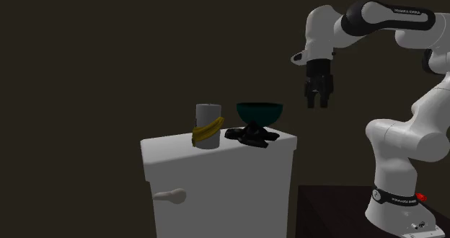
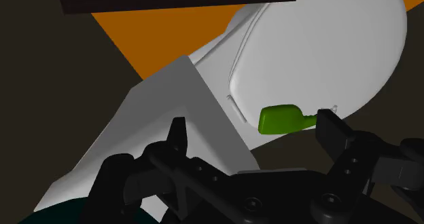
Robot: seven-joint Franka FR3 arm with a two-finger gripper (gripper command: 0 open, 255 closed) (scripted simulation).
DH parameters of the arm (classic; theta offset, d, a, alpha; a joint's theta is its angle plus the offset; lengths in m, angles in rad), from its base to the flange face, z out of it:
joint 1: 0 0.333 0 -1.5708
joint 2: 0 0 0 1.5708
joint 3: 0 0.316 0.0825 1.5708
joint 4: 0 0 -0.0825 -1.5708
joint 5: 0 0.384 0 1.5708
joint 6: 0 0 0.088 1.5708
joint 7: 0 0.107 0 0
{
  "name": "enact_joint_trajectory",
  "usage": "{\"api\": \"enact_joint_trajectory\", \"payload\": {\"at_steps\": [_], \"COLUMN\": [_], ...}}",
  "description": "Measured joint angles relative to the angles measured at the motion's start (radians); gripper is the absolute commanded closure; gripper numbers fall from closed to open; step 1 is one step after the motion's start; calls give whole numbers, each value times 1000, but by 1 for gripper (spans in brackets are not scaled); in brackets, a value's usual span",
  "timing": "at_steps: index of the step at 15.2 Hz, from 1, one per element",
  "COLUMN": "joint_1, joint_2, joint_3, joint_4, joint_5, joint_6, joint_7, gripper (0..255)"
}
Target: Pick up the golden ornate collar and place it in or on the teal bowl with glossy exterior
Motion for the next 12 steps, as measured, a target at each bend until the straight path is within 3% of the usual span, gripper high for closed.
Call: {"api": "enact_joint_trajectory", "payload": {"at_steps": [4, 12], "joint_1": [3, 50], "joint_2": [14, 144], "joint_3": [-6, -31], "joint_4": [-37, -122], "joint_5": [68, 360], "joint_6": [89, 475], "joint_7": [34, 92], "gripper": [0, 0]}}
